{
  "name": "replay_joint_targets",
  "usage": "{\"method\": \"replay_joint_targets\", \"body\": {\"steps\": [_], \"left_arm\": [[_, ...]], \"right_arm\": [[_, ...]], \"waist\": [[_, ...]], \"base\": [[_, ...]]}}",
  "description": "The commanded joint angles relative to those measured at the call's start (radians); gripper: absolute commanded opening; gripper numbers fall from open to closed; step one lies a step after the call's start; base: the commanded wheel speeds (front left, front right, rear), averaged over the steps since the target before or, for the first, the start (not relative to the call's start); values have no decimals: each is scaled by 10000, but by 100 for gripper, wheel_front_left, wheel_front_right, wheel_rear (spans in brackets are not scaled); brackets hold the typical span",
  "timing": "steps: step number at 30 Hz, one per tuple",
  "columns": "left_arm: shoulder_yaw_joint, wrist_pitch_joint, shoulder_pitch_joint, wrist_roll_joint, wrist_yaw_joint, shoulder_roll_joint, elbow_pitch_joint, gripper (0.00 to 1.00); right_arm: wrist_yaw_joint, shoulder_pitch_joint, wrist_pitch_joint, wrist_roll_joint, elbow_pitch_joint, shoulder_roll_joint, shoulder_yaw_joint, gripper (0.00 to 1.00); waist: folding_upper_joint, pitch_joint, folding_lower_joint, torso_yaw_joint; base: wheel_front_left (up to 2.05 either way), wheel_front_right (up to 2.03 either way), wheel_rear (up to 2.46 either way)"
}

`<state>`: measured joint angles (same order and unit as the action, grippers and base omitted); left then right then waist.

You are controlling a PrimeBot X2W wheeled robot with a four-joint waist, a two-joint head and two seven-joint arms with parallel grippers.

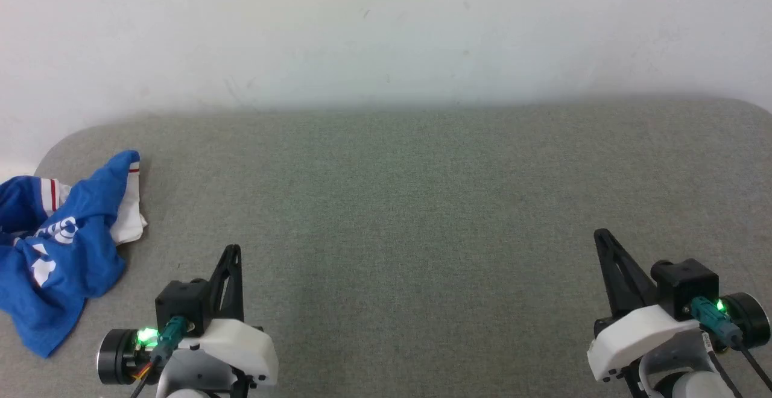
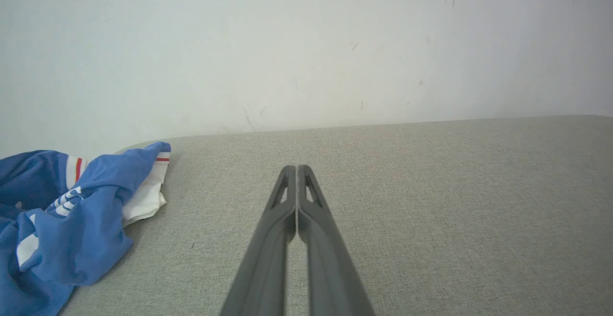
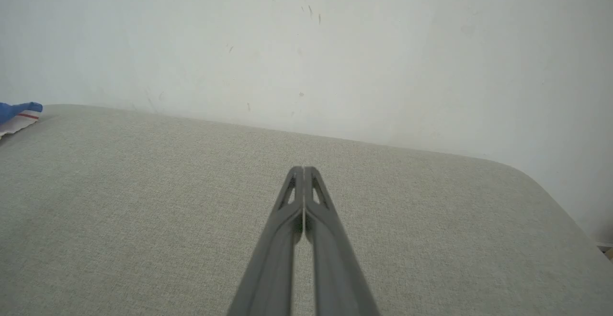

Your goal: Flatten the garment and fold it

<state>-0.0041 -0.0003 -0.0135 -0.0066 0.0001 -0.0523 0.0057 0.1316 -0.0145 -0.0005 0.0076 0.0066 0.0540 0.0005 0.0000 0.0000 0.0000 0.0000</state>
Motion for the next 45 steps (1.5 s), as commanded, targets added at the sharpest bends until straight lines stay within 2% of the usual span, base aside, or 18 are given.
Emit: {"method": "replay_joint_targets", "body": {"steps": [1, 35, 36, 45], "left_arm": [[41, 3, 135, 66, -1, 20, -57, 0], [41, 3, 135, 66, -1, 20, -57, 0], [-4, 0, -2, -2, 0, -2, 4, 100], [-67, -119, 0, -81, 38, -1, 80, 100]], "right_arm": [[-9, 145, 5, -76, -66, -38, -5, 0], [-9, 145, 5, -76, -66, -38, -5, 0], [2, -2, 0, 4, 4, 2, 0, 100], [1, 4, -119, 85, 104, 7, -18, 100]], "waist": [[0, 0, 0, 0], [0, 0, 0, 0], [0, 0, 0, 0], [0, 10, 0, -2]], "base": [[0, 0, 0], [0, 0, 0], [0, 0, 0], [0, 0, 0]]}}
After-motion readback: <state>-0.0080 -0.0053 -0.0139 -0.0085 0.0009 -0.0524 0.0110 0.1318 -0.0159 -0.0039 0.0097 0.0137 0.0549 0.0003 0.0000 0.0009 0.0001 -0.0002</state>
